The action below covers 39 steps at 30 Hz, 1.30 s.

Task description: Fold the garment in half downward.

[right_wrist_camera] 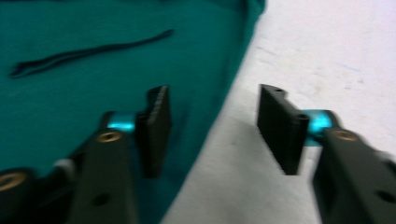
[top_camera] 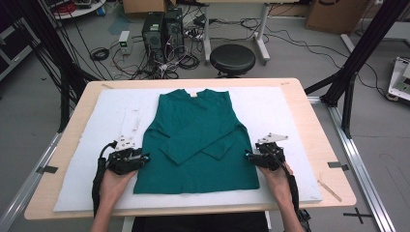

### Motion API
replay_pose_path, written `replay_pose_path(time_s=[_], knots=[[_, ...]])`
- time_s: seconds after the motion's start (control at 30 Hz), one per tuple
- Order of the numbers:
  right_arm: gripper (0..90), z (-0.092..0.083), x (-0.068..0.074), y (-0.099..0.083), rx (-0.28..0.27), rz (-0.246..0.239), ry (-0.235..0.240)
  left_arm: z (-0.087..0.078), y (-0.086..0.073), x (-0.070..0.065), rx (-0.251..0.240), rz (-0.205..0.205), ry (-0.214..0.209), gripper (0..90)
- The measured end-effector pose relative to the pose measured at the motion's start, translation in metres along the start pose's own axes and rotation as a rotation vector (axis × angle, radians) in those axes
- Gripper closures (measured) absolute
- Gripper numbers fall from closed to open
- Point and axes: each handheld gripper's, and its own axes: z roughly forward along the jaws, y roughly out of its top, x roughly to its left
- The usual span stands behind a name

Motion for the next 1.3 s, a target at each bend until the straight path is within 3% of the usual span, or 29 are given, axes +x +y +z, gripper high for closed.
replay_pose_path(time_s=[0.23,0.3,0.43,0.77,1.3], knots=[[82.7,-0.001,0.0,-0.001,-0.004,0.024,0.073,-0.001,-0.001,-0.002,-0.01,0.002,-0.018,82.6],[87.1,-0.001,-0.002,-0.002,-0.005,0.036,0.107,0.0,-0.001,-0.004,-0.007,0.014,-0.011,86.1],[88.2,-0.001,-0.004,-0.002,-0.002,0.058,0.137,-0.002,-0.002,-0.003,-0.014,-0.008,-0.025,86.8],[88.1,-0.017,-0.005,-0.017,-0.014,0.035,0.204,-0.022,-0.016,-0.01,-0.022,0.018,-0.068,87.0],[88.1,-0.051,0.014,-0.053,-0.045,-0.002,0.237,-0.049,-0.045,-0.027,-0.029,0.045,-0.173,86.9]])
